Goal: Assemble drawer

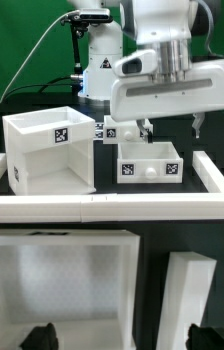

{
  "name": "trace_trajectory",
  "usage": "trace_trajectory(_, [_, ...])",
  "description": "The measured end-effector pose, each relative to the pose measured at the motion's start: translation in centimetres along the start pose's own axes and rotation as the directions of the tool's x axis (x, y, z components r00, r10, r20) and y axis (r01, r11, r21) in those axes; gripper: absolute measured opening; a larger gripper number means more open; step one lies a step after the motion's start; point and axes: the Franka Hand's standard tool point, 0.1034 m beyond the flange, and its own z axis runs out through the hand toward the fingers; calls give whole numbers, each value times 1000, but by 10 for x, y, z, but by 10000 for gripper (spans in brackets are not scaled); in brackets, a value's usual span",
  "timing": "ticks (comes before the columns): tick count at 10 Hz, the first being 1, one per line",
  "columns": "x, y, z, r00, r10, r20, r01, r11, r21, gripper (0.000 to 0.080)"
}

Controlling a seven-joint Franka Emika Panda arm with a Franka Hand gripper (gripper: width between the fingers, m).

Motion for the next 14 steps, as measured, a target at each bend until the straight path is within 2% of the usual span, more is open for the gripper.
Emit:
trace_trajectory(3, [-1, 0, 3, 1000, 4, 5, -4, 1000, 0, 650])
trace_trajectory(4, [-4, 2, 12, 1000, 13, 18, -13, 1000, 0, 650])
trace_trajectory(5, [-11, -2, 28, 999, 25, 42, -25, 1000, 0, 650])
trace_trajectory(6, [-12, -1, 38, 999, 27, 21, -27, 1000, 2, 650])
trace_trajectory(7, [-9, 0, 39, 999, 27, -18, -27, 1000, 3, 640])
trace_trajectory(8, [-11, 0, 39, 1000, 25, -7, -25, 1000, 3, 640])
trace_trajectory(9, [-11, 0, 39, 1000, 24, -7, -24, 1000, 3, 476])
trace_trajectory(10, [-11, 0, 39, 1000, 24, -7, -24, 1000, 3, 271])
trace_trajectory(11, [-11, 0, 39, 1000, 24, -7, -24, 1000, 3, 271])
trace_trajectory(12, [-11, 0, 38, 1000, 22, -7, -22, 1000, 3, 75])
trace_trajectory(13, [-12, 5, 31, 1000, 18, 15, -18, 1000, 1, 75])
trace_trajectory(14, [-15, 7, 19, 999, 24, 21, -24, 1000, -2, 38])
